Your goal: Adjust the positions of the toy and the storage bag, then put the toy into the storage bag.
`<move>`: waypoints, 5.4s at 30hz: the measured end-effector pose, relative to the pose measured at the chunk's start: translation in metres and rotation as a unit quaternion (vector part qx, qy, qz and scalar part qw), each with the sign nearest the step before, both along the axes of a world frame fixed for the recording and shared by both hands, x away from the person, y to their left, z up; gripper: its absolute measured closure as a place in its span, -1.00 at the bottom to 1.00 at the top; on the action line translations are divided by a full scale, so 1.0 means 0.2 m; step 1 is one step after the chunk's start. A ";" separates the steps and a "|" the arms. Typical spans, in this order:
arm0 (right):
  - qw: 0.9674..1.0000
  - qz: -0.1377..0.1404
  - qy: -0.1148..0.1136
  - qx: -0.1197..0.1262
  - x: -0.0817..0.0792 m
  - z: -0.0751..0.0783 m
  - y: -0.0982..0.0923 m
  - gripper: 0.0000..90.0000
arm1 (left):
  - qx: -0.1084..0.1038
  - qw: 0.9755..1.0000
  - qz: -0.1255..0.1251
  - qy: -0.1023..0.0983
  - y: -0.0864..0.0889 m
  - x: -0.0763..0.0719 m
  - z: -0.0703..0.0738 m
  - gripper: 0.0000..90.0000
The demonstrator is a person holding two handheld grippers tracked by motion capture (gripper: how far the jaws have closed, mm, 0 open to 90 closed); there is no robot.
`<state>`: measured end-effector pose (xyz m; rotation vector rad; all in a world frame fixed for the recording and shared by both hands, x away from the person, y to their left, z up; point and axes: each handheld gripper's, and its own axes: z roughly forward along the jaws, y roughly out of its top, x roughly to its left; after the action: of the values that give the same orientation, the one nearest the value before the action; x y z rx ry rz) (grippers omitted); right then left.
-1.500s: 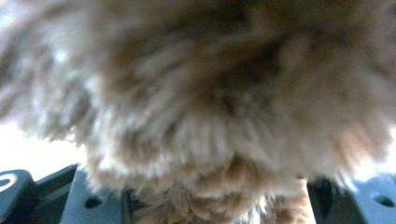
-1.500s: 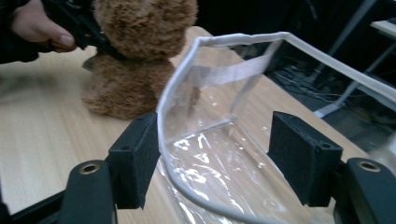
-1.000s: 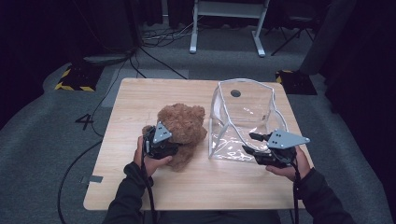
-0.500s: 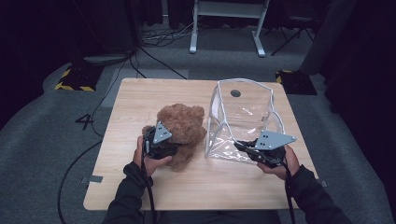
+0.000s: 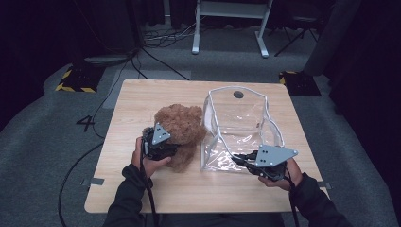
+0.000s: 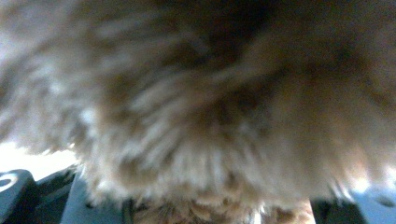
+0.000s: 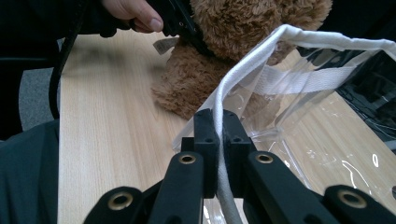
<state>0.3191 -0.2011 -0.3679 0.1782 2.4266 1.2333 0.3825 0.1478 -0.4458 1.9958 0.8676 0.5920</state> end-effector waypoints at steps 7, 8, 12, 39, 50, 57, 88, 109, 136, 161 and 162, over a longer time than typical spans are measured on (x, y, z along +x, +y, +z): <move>1.000 0.002 0.004 0.018 -0.04 0.05 -0.05 0.65 | 0.006 1.000 -0.002 -0.007 -0.01 0.00 0.00 -0.02; 1.000 0.000 0.004 0.021 -0.05 0.07 -0.07 0.61 | 0.006 1.000 -0.004 -0.008 -0.01 0.00 0.00 -0.02; 1.000 -0.004 0.002 0.031 -0.07 0.15 -0.13 0.48 | 0.004 1.000 -0.004 -0.008 -0.01 0.00 0.00 -0.02; 0.953 -0.285 0.104 0.016 0.57 0.10 -0.43 -0.19 | 0.013 1.000 -0.012 -0.013 -0.03 -0.01 -0.01 -0.03; 0.947 -0.297 0.116 0.044 0.58 0.10 -0.49 0.81 | 0.010 1.000 -0.015 -0.009 -0.02 0.00 0.00 -0.03; 0.952 -0.272 0.104 0.091 0.53 0.13 -0.54 0.03 | 0.006 1.000 -0.014 -0.008 -0.02 0.00 -0.01 -0.03; 0.955 -0.284 0.052 0.067 0.37 -0.07 -0.82 -0.44 | -0.020 1.000 -0.014 -0.005 0.00 0.01 -0.02 -0.04; 0.956 -0.275 0.099 -0.009 0.30 -0.49 -0.86 -0.45 | -0.023 1.000 -0.017 -0.008 0.01 0.00 -0.03 -0.04; 0.952 -0.258 0.163 0.015 0.19 -0.72 -0.93 -0.54 | -0.034 0.999 -0.020 -0.004 0.02 -0.01 -0.04 -0.03; 0.951 -0.263 0.163 0.017 0.20 -0.72 -0.93 -0.54 | -0.036 0.999 -0.001 -0.001 -0.01 -0.05 0.02 0.14; 0.951 -0.263 0.163 0.017 0.20 -0.72 -0.93 -0.54 | -0.039 0.999 0.002 0.000 -0.01 -0.05 0.02 0.15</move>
<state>0.3582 -0.3878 -0.5120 1.0391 2.3787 1.0543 0.3726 0.1458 -0.4422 1.9242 0.8822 0.5540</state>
